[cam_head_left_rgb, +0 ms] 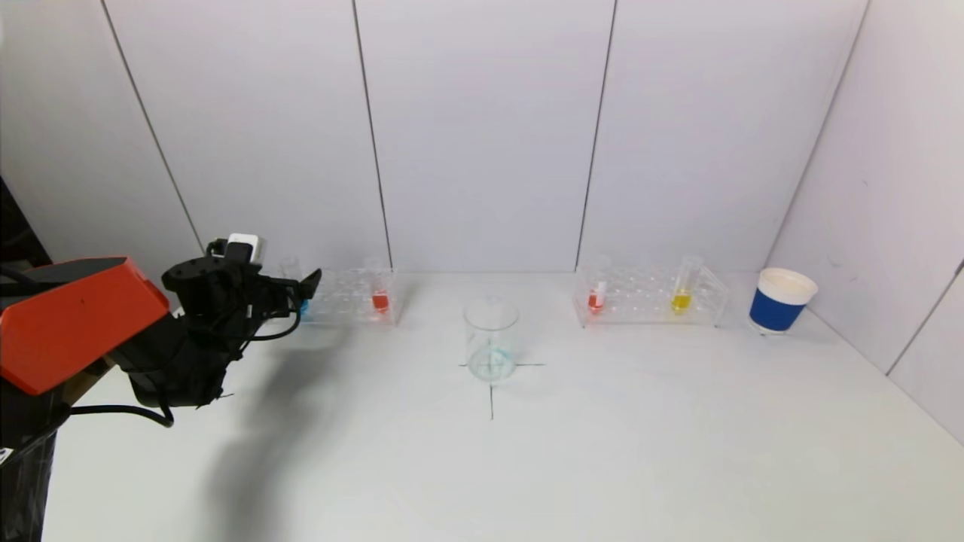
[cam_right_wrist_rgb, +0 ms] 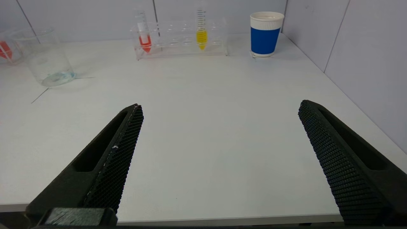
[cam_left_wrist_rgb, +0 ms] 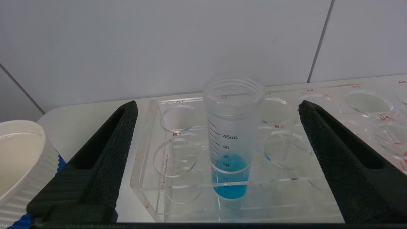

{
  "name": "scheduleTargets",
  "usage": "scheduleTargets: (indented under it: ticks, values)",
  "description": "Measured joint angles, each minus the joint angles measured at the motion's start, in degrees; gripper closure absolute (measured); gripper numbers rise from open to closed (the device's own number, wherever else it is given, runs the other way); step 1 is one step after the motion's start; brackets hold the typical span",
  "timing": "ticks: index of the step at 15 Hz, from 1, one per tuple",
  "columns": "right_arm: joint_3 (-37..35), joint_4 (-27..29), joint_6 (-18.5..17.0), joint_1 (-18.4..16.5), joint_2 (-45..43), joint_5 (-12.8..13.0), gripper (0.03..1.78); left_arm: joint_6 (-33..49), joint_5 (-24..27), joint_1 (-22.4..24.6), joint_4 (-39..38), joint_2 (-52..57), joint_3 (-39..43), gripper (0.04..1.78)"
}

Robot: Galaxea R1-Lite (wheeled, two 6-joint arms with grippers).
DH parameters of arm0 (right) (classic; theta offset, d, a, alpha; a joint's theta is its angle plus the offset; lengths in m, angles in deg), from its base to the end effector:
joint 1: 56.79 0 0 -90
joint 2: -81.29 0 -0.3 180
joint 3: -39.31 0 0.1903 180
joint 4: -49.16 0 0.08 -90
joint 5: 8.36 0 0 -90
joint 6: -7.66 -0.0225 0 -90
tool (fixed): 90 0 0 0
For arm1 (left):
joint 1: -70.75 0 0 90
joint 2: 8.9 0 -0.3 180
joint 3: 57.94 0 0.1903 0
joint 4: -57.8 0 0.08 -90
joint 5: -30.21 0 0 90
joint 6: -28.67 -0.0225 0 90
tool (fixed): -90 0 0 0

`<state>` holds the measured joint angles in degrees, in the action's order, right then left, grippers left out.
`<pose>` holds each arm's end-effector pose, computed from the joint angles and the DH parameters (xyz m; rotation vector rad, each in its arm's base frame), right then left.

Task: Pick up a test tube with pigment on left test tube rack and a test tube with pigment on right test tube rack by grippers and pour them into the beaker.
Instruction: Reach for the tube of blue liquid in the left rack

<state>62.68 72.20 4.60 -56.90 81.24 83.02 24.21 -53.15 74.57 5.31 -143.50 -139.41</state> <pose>-0.0229 -0.0005 0.0761 0.0535 -0.0073 -0.0258 0.4264 0.0259 0.0602 0.0768 0.0092 -0.0496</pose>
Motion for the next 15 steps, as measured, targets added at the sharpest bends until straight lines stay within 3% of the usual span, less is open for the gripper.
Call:
scheduleTargets:
  ticks: [15]
  values:
    - [0.0,0.0,0.0,0.0,0.0,0.0,0.04,-0.2,-0.5,-0.7,0.8,-0.8,-1.8,0.06]
